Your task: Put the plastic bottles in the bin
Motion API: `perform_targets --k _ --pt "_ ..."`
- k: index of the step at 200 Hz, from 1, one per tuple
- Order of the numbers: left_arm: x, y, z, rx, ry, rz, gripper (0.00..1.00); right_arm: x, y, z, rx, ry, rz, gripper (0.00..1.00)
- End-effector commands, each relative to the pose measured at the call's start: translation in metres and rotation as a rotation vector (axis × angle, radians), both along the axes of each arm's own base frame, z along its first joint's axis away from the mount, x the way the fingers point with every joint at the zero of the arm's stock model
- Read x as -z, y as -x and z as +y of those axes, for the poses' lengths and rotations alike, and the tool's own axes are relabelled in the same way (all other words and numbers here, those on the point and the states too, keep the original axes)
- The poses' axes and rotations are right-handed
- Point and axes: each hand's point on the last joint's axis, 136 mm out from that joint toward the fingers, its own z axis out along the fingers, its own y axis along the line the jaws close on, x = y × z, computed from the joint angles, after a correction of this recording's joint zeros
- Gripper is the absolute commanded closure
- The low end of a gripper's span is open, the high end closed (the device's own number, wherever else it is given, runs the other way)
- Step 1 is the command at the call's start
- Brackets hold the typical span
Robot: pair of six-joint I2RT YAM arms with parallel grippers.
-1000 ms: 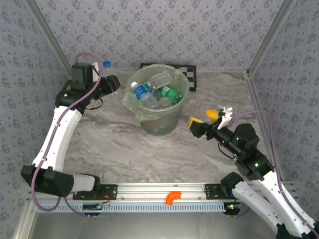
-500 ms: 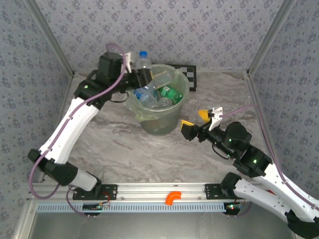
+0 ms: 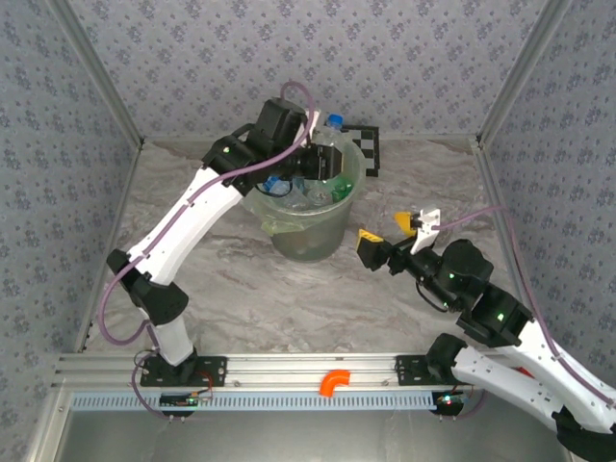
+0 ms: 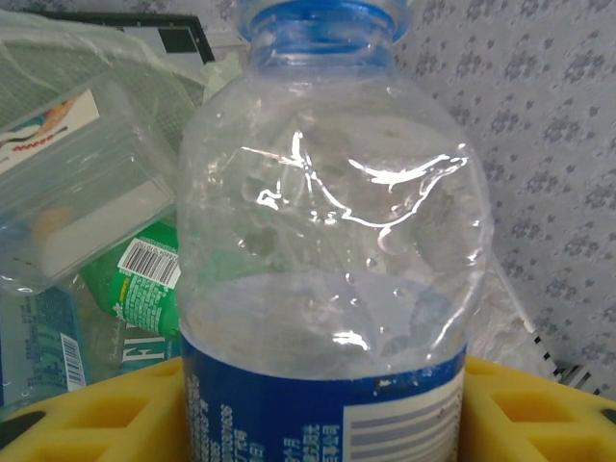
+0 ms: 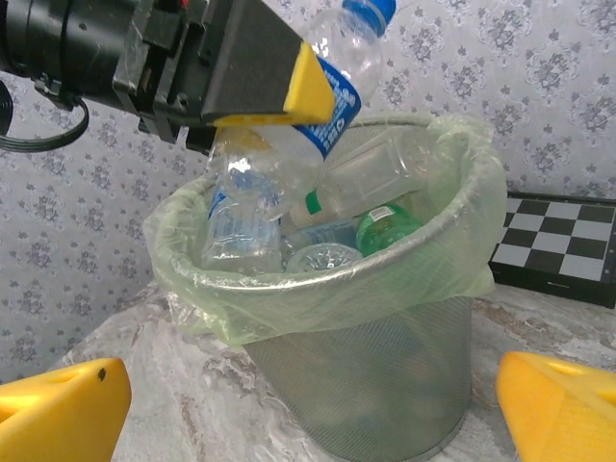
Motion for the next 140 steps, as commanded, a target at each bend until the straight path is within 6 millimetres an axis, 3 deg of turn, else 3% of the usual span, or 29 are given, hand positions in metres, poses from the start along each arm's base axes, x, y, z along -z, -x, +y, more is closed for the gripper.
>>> perform_targets --k 1,46,78,140 --pt "0.002 0.003 0.002 0.013 -0.054 -0.008 0.43 -0.013 0.001 -0.008 0.029 -0.016 -0.031 0.01" --pt "0.010 0.007 -0.003 0.032 -0.070 0.008 0.40 -0.009 0.000 -0.009 0.036 -0.007 -0.024 0.01" --pt "0.008 0.009 0.001 0.030 -0.084 0.009 0.13 -0.009 0.000 -0.009 0.038 -0.009 -0.026 0.00" --pt "-0.009 0.009 0.010 0.010 -0.084 -0.048 0.12 -0.010 -0.001 -0.008 0.038 -0.014 -0.027 0.01"
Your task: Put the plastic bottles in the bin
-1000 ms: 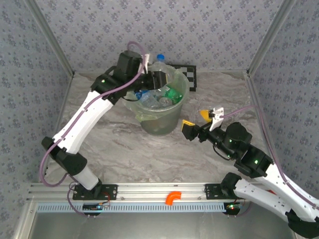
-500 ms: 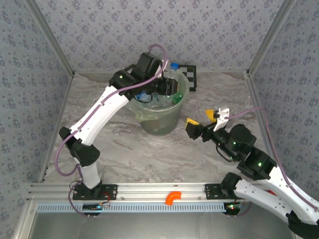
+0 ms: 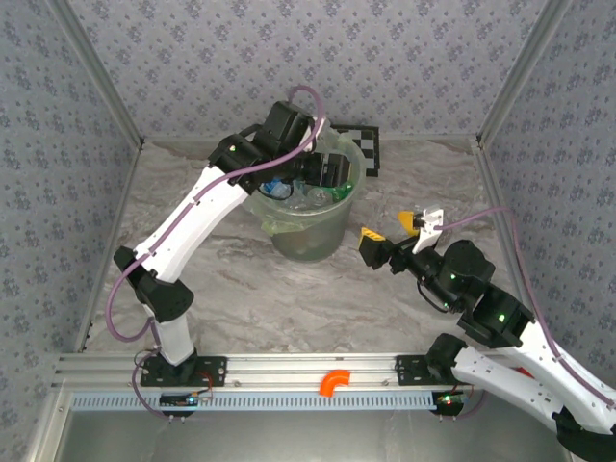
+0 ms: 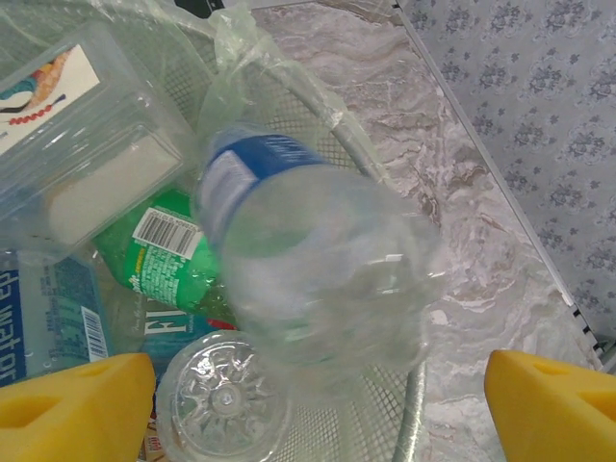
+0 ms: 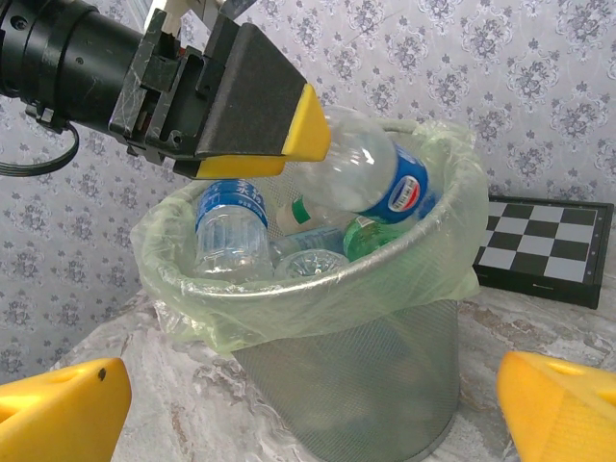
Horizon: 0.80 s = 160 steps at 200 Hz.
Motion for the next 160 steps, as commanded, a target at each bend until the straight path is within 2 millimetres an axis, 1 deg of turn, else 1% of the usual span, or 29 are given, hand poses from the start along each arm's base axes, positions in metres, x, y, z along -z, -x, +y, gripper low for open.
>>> perform_targets --k 1,30,46,64,76,84,86,97,106,113,119,142,160 --pt "-0.022 0.004 0.008 -0.001 0.003 -0.057 0.12 -0.009 0.001 -0.004 0.014 -0.012 -0.022 0.01" --pt "-0.025 0.003 0.006 0.012 0.009 -0.076 0.15 -0.008 0.001 -0.003 0.011 -0.010 -0.020 0.01" --pt "-0.029 0.005 0.003 0.029 0.028 -0.075 0.22 -0.008 0.001 -0.003 0.013 -0.009 -0.017 0.01" --pt "-0.032 0.008 0.000 0.045 0.051 -0.080 0.24 -0.006 0.000 -0.004 0.020 -0.005 -0.015 0.01" --pt "-0.036 0.009 -0.001 0.052 0.065 -0.089 0.35 -0.006 -0.001 -0.005 0.027 -0.004 -0.015 0.01" --pt "-0.038 0.009 -0.002 0.056 0.077 -0.095 0.38 -0.005 -0.001 -0.006 0.030 -0.004 -0.014 0.01" --pt "-0.039 0.009 -0.003 0.059 0.083 -0.099 0.39 -0.005 -0.001 -0.006 0.031 -0.005 -0.015 0.01" --pt "-0.043 0.010 -0.008 0.081 0.113 -0.106 0.52 -0.005 -0.002 -0.006 0.037 -0.007 -0.015 0.01" --pt "-0.047 0.013 -0.013 0.099 0.143 -0.105 0.56 -0.005 -0.003 -0.006 0.038 -0.007 -0.016 0.01" --pt "-0.050 0.014 -0.017 0.114 0.164 -0.105 0.64 -0.005 -0.003 -0.006 0.037 -0.007 -0.015 0.00" --pt "-0.053 0.015 -0.020 0.128 0.182 -0.107 0.68 -0.005 -0.003 -0.006 0.040 -0.007 -0.015 0.01" --pt "-0.062 0.022 -0.035 0.182 0.246 -0.103 0.69 -0.003 -0.003 -0.007 0.047 -0.004 -0.010 0.01" --pt "-0.059 0.025 -0.048 0.214 0.260 -0.095 0.68 -0.001 -0.005 -0.009 0.058 -0.003 -0.004 0.01"
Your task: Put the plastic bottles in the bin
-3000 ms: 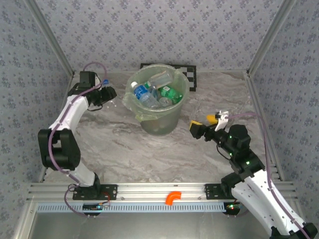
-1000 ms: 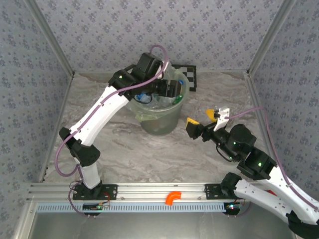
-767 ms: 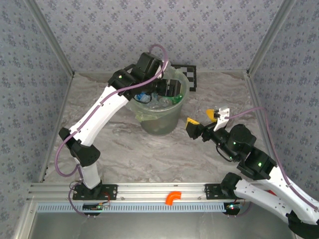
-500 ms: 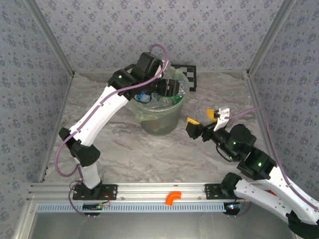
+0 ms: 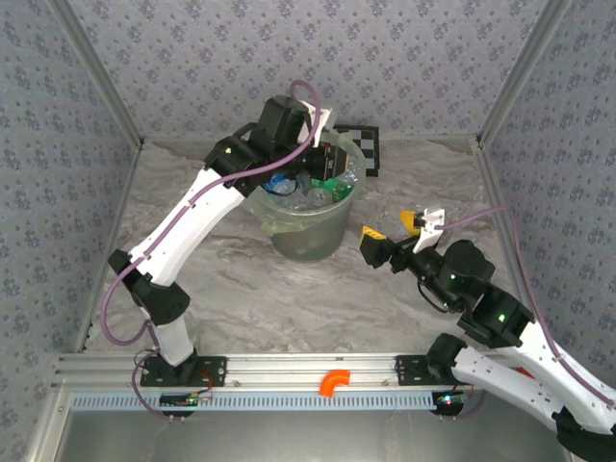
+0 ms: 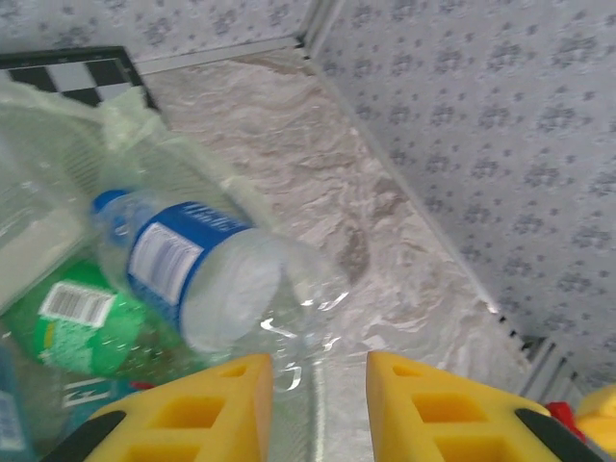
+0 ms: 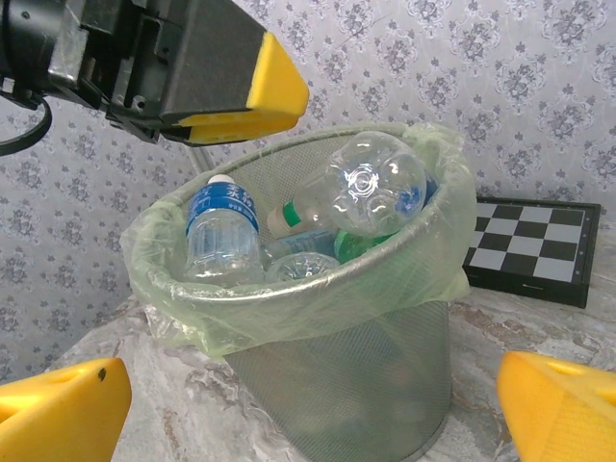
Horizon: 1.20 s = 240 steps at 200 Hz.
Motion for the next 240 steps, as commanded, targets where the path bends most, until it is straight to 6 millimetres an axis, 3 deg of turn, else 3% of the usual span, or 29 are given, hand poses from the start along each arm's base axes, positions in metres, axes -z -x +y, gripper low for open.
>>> perform_targets --k 1,25,57,94,117,162,209,240 --pt "-0.022 0.014 -0.020 0.084 0.094 -0.024 0.67 -0.001 -0.002 -0.005 0.034 -0.004 -0.003 0.01" --pt "-0.006 0.007 -0.031 0.087 0.071 0.002 0.66 -0.002 -0.003 -0.005 0.036 -0.003 -0.005 0.01" --pt "0.032 -0.007 -0.031 0.053 -0.034 0.033 0.65 -0.001 -0.002 -0.006 0.036 0.002 -0.002 0.01" --pt "0.060 -0.023 -0.010 -0.023 -0.137 0.047 0.64 0.002 -0.002 -0.007 0.041 0.008 0.002 0.01" --pt "0.064 -0.027 0.003 -0.050 -0.134 0.060 0.63 0.004 -0.003 -0.008 0.044 0.010 0.004 0.01" --pt "0.057 -0.012 0.008 -0.024 -0.084 0.076 0.59 0.005 -0.005 -0.004 0.039 0.010 0.006 0.01" --pt "0.005 0.009 0.011 0.009 0.014 0.004 0.48 0.004 -0.007 -0.001 0.037 0.007 0.004 0.01" --pt "-0.018 0.009 0.029 -0.040 0.013 -0.062 0.28 0.002 -0.007 0.001 0.026 0.006 0.002 0.01"
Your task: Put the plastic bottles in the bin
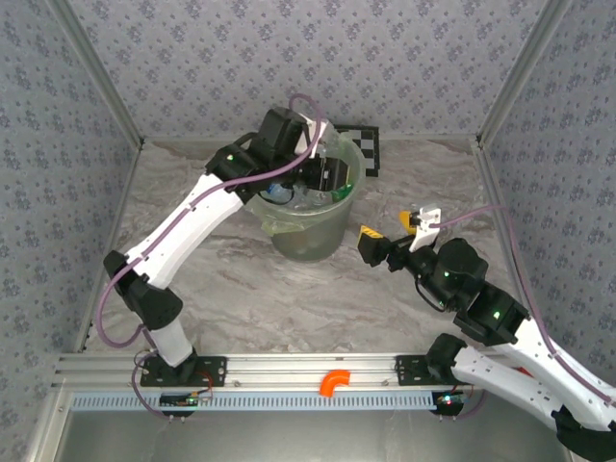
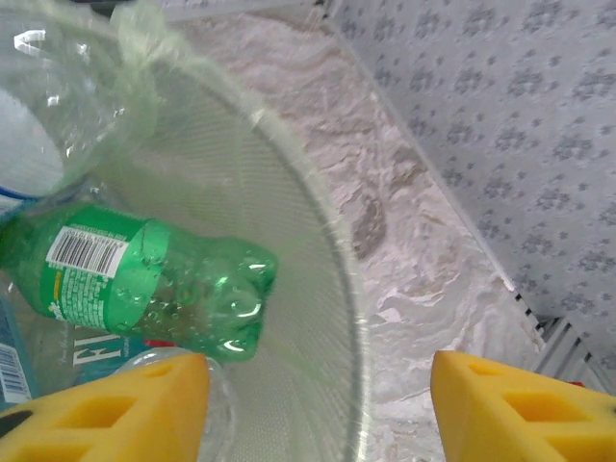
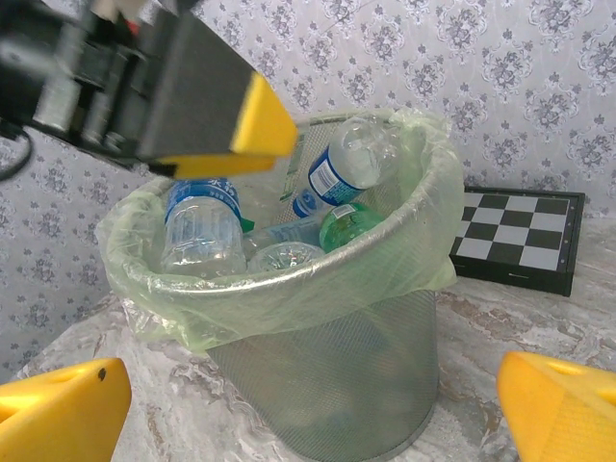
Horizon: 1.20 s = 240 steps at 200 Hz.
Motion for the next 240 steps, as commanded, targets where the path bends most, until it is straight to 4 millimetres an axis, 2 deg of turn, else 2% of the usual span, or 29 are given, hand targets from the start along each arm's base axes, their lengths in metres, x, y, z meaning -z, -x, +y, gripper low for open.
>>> perform_targets --k 1,14,41,49,54,59,84,123,160,182,203,240 --pt "-0.046 0.007 0.016 -0.019 0.051 -0.103 0.28 -0.006 -0.001 0.000 0.005 -0.018 -0.016 0.01" --pt "-0.050 0.005 0.027 -0.053 0.041 -0.125 0.24 -0.007 -0.001 0.001 -0.001 -0.018 -0.016 0.01" --pt "-0.054 -0.002 0.054 -0.125 0.030 -0.143 0.09 -0.008 0.000 0.005 -0.019 -0.013 -0.015 0.01" --pt "-0.054 -0.004 0.064 -0.149 0.026 -0.148 0.00 -0.008 0.000 0.007 -0.027 -0.009 -0.015 0.01" --pt "-0.058 -0.005 0.071 -0.163 0.030 -0.157 0.00 -0.008 0.000 0.008 -0.033 -0.006 -0.013 0.01" --pt "-0.049 -0.007 0.077 -0.182 0.014 -0.144 0.00 -0.008 -0.001 0.009 -0.037 -0.002 -0.012 0.01" --pt "-0.041 -0.018 0.120 -0.294 0.015 -0.131 0.00 -0.010 -0.001 0.017 -0.063 0.004 -0.007 0.01" --pt "-0.015 -0.032 0.199 -0.513 0.015 -0.102 0.00 -0.015 -0.003 0.029 -0.096 0.013 -0.009 0.01" --pt "0.025 -0.046 0.256 -0.665 0.051 -0.025 0.03 -0.019 -0.006 0.041 -0.124 0.021 -0.012 0.01" --pt "0.058 -0.057 0.277 -0.721 0.065 0.060 0.06 -0.021 -0.008 0.047 -0.138 0.023 -0.015 0.01" --pt "0.086 -0.067 0.287 -0.738 0.052 0.124 0.09 -0.022 -0.008 0.051 -0.150 0.034 -0.022 0.01" --pt "0.140 -0.093 0.292 -0.721 -0.027 0.228 0.15 -0.026 -0.008 0.052 -0.161 0.044 -0.044 0.01"
